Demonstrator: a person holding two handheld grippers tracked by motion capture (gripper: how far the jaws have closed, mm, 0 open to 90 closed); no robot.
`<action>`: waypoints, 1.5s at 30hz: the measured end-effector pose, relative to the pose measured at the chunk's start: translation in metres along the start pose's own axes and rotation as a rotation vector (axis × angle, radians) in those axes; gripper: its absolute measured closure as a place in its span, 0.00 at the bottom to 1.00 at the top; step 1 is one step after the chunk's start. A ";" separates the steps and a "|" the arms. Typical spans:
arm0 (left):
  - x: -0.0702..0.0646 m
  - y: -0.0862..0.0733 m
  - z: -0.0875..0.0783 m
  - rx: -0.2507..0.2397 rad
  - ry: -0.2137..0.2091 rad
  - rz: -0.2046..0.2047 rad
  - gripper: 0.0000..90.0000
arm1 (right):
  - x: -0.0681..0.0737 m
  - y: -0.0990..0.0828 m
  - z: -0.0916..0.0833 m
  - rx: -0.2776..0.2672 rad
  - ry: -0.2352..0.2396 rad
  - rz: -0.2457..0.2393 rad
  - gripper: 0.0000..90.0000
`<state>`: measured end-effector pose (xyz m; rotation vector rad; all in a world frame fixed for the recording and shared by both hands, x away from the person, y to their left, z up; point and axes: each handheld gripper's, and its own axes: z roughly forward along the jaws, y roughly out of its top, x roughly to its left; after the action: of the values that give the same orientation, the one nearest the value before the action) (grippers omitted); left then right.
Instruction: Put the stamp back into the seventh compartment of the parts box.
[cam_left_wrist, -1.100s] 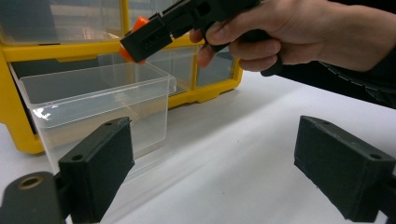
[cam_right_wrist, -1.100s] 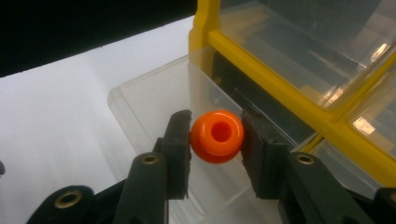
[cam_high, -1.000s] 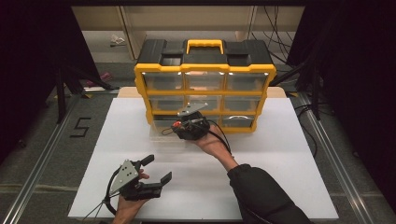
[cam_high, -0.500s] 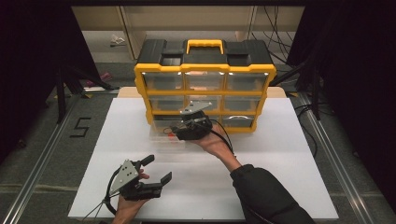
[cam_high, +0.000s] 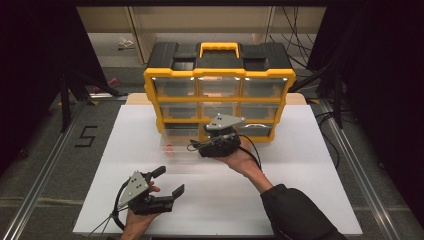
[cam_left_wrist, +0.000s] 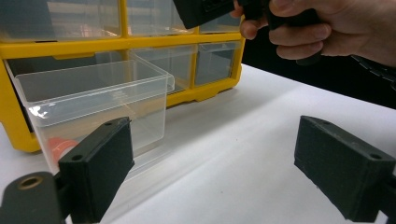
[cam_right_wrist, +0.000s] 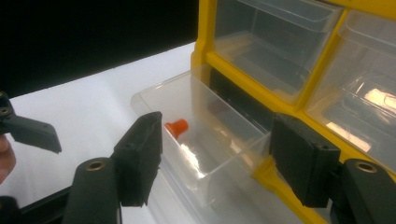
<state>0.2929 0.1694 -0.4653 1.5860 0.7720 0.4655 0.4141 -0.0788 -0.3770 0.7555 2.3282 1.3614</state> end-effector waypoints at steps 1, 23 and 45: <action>0.000 0.000 0.000 0.001 0.001 -0.003 0.13 | 0.000 -0.001 -0.001 -0.006 0.002 0.005 0.39; 0.000 0.000 0.000 -0.005 -0.008 -0.007 0.12 | 0.008 -0.018 -0.032 -0.091 0.009 0.006 0.35; -0.001 0.000 -0.001 -0.024 -0.030 0.000 0.12 | 0.013 -0.042 -0.062 -0.183 -0.001 0.035 0.33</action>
<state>0.2916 0.1694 -0.4645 1.5678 0.7413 0.4487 0.3593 -0.1310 -0.3844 0.7430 2.1616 1.5632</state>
